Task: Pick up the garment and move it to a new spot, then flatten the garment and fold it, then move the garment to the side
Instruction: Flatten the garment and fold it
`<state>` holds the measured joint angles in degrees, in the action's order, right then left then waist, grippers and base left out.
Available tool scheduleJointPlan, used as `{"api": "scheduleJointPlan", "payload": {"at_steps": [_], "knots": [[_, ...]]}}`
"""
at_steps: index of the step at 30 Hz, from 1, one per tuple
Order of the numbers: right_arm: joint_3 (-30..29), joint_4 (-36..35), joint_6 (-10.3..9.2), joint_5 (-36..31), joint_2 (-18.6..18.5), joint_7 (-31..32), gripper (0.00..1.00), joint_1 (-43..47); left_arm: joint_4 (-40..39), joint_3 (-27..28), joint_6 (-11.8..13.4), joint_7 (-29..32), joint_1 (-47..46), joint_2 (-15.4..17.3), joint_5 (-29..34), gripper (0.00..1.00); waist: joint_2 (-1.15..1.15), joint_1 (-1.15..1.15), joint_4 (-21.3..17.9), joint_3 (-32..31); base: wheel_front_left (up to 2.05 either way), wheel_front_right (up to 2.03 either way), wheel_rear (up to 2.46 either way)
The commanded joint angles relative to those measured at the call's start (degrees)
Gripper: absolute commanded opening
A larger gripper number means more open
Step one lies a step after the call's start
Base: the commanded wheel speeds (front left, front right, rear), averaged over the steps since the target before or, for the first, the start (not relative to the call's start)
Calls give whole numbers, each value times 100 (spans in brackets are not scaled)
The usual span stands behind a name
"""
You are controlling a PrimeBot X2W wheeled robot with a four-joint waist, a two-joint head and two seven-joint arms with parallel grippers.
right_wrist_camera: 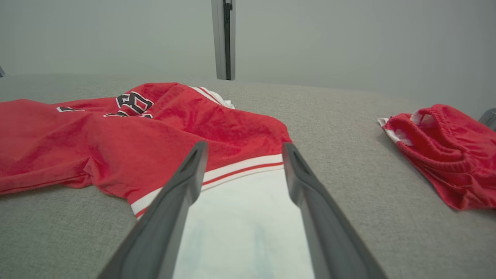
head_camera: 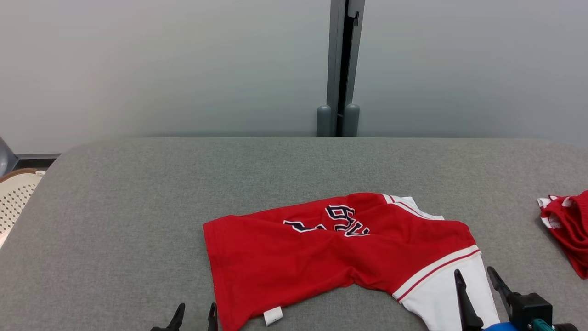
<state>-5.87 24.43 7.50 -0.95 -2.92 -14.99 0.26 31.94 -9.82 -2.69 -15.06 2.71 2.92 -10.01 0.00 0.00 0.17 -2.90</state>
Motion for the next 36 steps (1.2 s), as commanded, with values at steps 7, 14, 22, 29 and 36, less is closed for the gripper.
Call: {"api": "scheduleJointPlan", "payload": {"at_steps": [7,14,22,29,36], "knots": [[90,144,-2,51,-2,-24,100,45,110,-98,-170,-15,57,-1,-170,100,0,0,-17,50,0,0,0],[58,428,-2,-38,-4,-24,100,38,508,-507,-383,-15,-70,1,-687,100,0,0,-106,175,0,0,0],[-87,519,-2,-121,-3,-25,100,-37,828,-859,-465,-6,-231,0,-1050,100,0,0,-187,283,0,0,0],[-118,583,-2,-36,-2,-25,100,-85,939,-955,-493,1,-309,0,-1222,48,0,0,-192,337,0,0,0],[-272,768,-2,47,-3,-26,100,-154,1040,-991,-498,1,-411,-2,-1354,0,0,0,-190,394,0,0,0]]}}
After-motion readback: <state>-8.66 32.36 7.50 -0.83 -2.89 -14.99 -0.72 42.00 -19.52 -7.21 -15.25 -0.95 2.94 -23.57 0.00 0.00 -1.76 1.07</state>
